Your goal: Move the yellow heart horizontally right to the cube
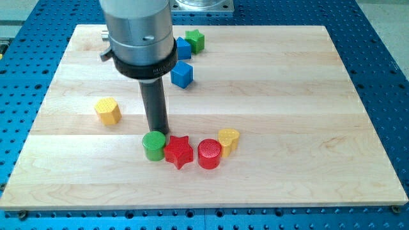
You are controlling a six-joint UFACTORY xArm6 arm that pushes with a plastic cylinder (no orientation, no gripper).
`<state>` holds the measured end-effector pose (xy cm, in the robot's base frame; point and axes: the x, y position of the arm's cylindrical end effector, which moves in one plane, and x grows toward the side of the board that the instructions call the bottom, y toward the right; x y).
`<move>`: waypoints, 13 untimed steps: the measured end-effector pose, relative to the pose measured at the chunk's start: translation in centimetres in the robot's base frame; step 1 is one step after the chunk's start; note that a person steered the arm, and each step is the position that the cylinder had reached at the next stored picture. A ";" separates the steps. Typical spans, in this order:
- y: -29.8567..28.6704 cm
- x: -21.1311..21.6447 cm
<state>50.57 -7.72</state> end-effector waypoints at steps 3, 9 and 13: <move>6.1 -0.3; 13.4 1.9; 29.5 11.2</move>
<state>61.81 21.82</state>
